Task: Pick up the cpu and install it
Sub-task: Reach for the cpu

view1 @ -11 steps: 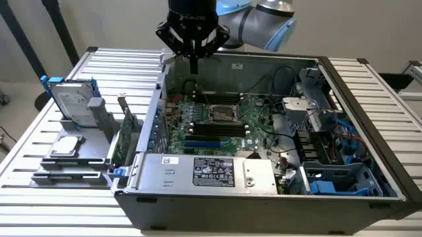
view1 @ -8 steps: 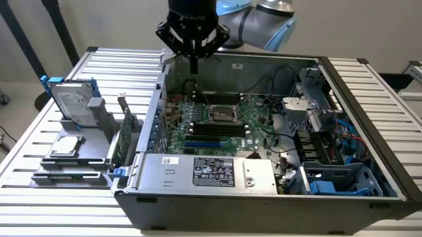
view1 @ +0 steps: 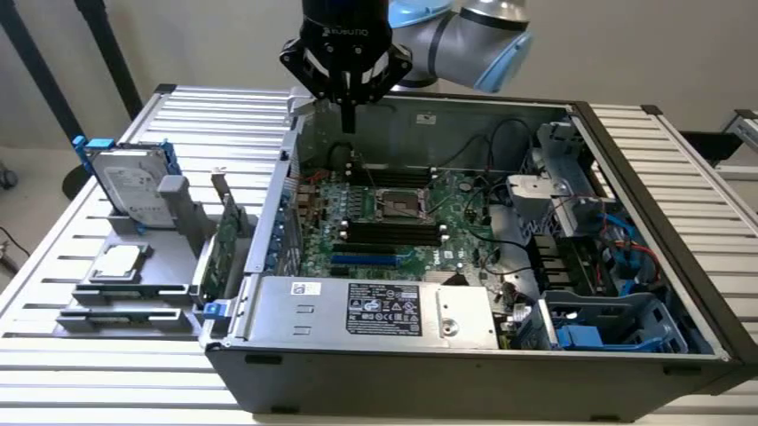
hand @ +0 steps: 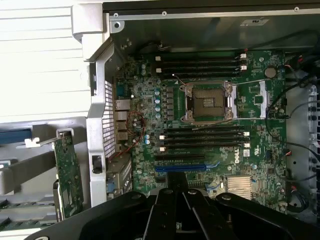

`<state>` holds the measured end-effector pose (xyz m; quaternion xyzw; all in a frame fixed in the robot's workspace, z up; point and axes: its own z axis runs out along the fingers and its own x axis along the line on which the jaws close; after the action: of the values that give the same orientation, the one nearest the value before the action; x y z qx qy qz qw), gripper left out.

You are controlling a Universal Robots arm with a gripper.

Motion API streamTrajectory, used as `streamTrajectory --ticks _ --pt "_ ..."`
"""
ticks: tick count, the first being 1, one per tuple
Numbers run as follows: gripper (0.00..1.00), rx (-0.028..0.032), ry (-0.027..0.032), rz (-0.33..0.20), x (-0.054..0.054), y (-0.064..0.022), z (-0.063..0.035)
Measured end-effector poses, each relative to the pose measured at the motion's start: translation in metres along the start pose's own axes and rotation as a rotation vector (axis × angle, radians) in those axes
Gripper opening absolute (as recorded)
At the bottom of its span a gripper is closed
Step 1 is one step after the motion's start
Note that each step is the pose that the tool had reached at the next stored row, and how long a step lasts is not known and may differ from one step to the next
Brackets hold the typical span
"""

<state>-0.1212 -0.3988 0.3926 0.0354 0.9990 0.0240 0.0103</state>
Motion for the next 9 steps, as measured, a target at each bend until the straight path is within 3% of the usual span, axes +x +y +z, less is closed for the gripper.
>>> streamTrajectory --ticks 3,9 --pt "0.11 0.0000 -0.0001 0.000 0.001 -0.0001 0.0000" --pt "0.11 0.0000 -0.0001 0.000 0.027 -0.0020 -0.0006"
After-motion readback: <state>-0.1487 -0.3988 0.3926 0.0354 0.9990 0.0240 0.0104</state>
